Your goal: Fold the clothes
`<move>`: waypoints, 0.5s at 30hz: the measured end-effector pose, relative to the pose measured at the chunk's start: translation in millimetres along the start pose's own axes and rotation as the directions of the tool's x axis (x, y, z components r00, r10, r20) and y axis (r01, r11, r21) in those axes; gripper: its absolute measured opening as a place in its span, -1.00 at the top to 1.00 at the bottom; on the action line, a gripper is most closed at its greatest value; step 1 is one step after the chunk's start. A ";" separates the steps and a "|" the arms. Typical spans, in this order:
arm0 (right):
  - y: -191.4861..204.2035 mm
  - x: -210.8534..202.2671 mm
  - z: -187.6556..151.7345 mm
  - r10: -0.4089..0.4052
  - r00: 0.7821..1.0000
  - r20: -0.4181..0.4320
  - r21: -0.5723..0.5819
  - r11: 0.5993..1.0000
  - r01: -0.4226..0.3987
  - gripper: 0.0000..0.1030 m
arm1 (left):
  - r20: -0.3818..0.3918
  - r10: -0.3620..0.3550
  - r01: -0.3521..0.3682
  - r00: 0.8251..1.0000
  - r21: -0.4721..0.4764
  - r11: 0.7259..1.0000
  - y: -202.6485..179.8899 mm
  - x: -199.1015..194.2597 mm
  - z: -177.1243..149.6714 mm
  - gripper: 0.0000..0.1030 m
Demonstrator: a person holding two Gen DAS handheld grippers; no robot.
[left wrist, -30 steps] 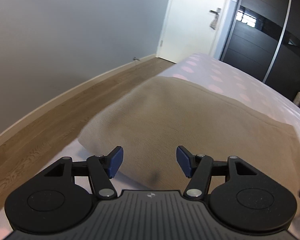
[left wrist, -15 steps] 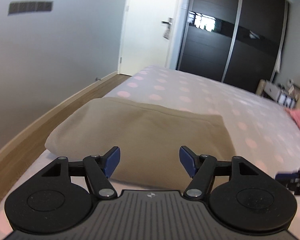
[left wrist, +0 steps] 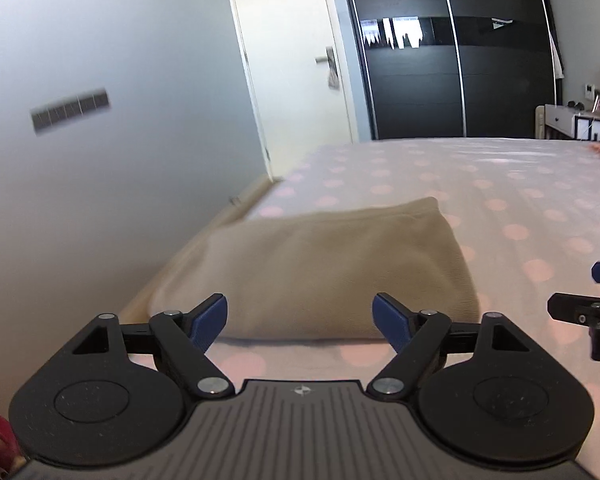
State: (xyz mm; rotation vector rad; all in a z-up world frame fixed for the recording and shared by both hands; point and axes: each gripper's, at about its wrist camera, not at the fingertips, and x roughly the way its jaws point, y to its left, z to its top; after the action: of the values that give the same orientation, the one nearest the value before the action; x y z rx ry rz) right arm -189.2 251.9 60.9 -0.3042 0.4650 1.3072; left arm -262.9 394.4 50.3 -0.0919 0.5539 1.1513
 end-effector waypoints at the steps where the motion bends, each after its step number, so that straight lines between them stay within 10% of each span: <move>1: 5.3 1.3 -4.0 -0.021 1.000 0.005 -0.008 1.000 0.021 -0.42 | 0.015 0.003 -0.003 1.000 0.003 1.000 -3.6 -0.6 -4.8 -0.55; 15: 26.0 9.6 -38.9 -0.108 0.992 -0.070 0.040 0.993 0.111 -0.42 | -0.029 -0.004 0.002 1.000 -0.077 0.997 -1.7 19.4 -58.8 -0.55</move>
State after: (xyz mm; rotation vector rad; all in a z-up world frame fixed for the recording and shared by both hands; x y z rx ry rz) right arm -218.6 248.1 23.5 -0.3335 0.5270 1.1812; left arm -277.4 389.6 -9.8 -0.1758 0.5350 1.1701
